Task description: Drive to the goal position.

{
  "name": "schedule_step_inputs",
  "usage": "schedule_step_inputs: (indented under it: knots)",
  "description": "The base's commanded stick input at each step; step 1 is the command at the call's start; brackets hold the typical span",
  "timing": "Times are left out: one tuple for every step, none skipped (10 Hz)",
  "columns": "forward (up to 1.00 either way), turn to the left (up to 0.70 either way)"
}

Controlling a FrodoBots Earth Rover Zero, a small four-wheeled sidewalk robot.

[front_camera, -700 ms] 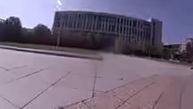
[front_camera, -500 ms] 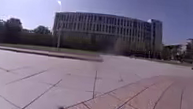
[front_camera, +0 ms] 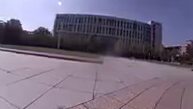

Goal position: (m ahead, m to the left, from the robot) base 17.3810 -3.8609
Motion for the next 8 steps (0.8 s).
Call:
schedule_step_inputs:
  knots:
    - [0.7, -0.03]
    - [0.7, -0.03]
    - [0.7, -0.01]
    - [0.7, 0.0]
    - [0.7, 0.0]
    - [0.7, -0.02]
    - [0.7, -0.14]
    - [0.7, -0.33]
